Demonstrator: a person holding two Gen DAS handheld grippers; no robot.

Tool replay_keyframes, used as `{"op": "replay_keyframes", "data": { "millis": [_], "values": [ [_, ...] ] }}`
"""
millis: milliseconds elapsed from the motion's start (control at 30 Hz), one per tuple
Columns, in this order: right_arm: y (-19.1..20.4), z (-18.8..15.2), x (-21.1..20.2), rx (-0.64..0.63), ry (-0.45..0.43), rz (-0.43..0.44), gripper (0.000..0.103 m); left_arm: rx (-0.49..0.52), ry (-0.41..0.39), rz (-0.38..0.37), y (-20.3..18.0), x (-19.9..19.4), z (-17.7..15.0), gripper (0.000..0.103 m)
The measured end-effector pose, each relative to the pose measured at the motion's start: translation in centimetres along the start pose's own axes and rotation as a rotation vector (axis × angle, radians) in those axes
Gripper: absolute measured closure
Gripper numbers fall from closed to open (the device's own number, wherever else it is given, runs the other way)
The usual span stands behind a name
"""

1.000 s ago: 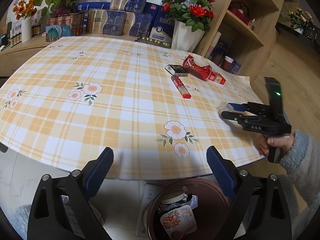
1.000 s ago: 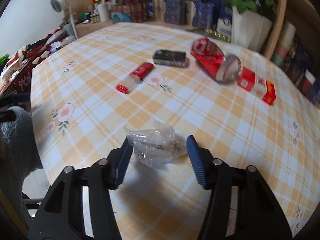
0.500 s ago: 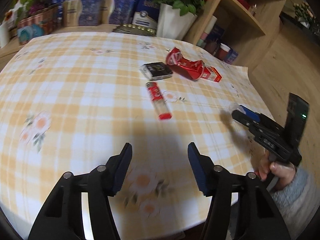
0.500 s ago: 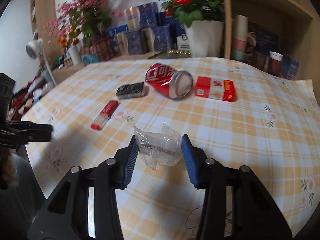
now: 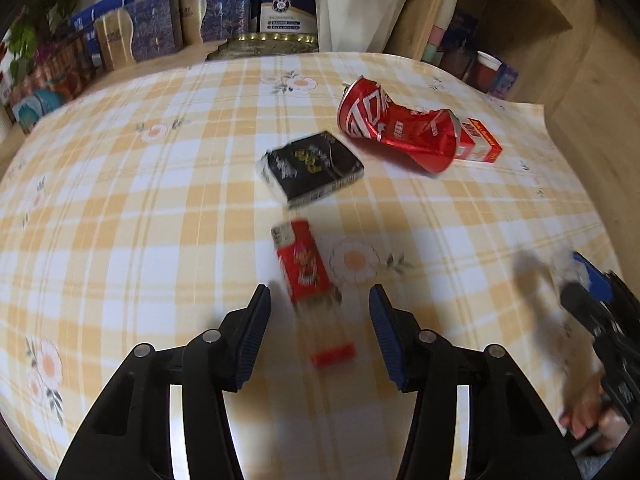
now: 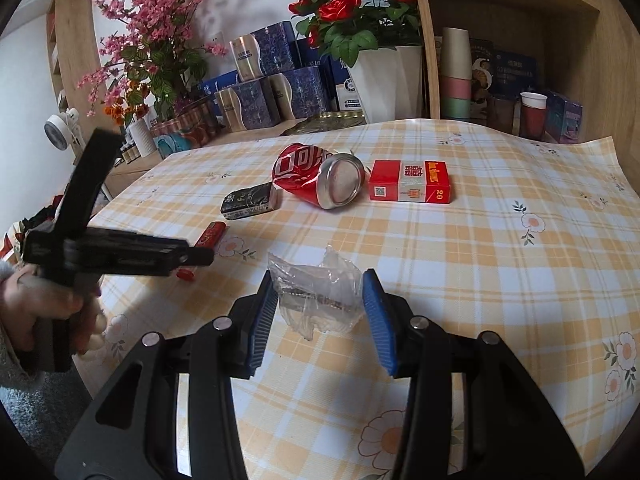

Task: Collect trash
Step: 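Grasp the red lighter with the left tool while the right tool holds the plastic bag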

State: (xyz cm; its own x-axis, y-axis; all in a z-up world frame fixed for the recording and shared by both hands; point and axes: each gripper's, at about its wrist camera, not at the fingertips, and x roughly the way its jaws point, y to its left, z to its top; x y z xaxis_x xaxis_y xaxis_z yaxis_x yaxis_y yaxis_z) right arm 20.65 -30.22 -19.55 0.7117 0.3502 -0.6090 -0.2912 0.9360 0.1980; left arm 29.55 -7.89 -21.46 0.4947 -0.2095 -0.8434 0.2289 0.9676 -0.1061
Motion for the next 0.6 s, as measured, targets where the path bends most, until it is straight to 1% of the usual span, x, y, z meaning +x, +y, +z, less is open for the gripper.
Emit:
{"op": "replay_keyframes", "data": {
  "millis": [67,167,233,267,300,400,600],
  "values": [
    [0.1,0.0,0.0,-0.007,0.004,0.003,0.058,0.011,-0.001,0.025,-0.2,0.3,0.4,0.059],
    [0.1,0.0,0.1,-0.005,0.009,0.009,0.058,0.022,-0.011,0.049,-0.4,0.5,0.5,0.059],
    [0.0,0.0,0.2,0.002,0.009,0.010,0.058,0.038,-0.019,0.067,-0.6,0.6,0.5,0.061],
    [-0.1,0.0,0.1,0.006,0.009,0.011,0.058,0.044,-0.021,0.079,-0.7,0.6,0.5,0.066],
    [-0.1,0.0,0.1,0.008,0.009,0.011,0.058,0.048,-0.023,0.091,-0.7,0.6,0.4,0.075],
    [-0.1,0.0,0.1,0.011,0.009,0.009,0.058,0.037,-0.027,0.057,0.1,0.2,0.2,0.079],
    [0.2,0.0,0.2,-0.009,0.016,0.017,0.058,0.020,-0.059,0.022,1.3,-2.0,-1.3,0.080]
  ]
}}
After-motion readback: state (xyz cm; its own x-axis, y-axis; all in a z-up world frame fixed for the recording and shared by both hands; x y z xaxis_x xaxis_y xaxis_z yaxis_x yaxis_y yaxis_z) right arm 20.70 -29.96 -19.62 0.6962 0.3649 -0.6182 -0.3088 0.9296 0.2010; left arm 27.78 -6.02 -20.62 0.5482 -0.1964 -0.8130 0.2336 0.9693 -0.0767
